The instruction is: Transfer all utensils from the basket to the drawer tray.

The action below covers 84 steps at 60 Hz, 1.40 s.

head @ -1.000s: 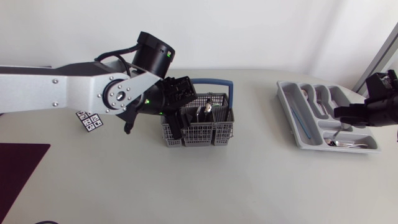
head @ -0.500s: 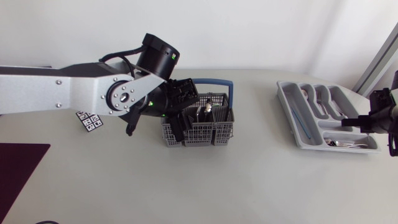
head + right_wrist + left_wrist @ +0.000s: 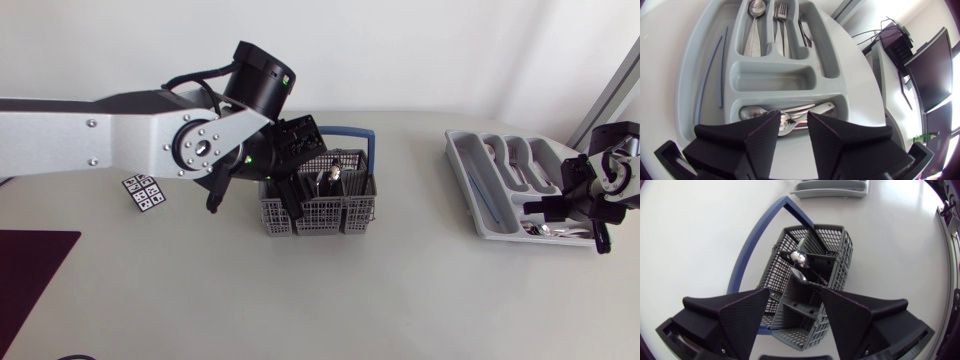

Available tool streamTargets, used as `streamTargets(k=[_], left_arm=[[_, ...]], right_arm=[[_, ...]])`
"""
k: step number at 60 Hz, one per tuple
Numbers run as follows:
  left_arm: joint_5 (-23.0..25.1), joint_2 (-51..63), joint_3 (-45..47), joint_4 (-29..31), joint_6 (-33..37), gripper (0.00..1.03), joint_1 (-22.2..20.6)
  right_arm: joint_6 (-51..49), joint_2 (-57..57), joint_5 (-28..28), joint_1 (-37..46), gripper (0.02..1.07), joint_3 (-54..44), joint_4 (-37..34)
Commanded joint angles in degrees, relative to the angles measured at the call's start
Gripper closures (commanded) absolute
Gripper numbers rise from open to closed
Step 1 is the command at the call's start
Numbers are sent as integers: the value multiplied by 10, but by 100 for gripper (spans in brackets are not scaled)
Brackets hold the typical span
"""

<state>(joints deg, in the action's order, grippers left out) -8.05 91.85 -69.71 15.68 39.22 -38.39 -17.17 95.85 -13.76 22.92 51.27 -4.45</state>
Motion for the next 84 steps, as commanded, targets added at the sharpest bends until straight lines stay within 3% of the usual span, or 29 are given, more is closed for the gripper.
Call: streamTargets(k=[1, 24, 30, 39, 47, 67, 84], left_arm=[[-10, 9, -29, 7, -28, 30, -4], [-71, 46, -89, 37, -124, 34, -31], [-105, 88, -148, 92, -172, 37, -41], [-119, 162, -269, 230, -241, 37, -56], [-144, 208, -331, 284, -267, 37, -70], [-226, 292, -387, 316, -298, 39, -88], [-296, 334, -391, 314, -318, 48, -86]], right_arm=[[1, -21, -3, -5, 45, -6, -3], [65, -146, 115, -56, 44, -7, -86], [81, -156, 117, -86, 44, -12, -100], [98, -163, 117, -116, 44, -21, -111], [102, -160, 117, -127, 44, -29, -111], [103, -160, 117, -131, 44, -35, -108], [107, -155, 117, -132, 44, -42, -98]])
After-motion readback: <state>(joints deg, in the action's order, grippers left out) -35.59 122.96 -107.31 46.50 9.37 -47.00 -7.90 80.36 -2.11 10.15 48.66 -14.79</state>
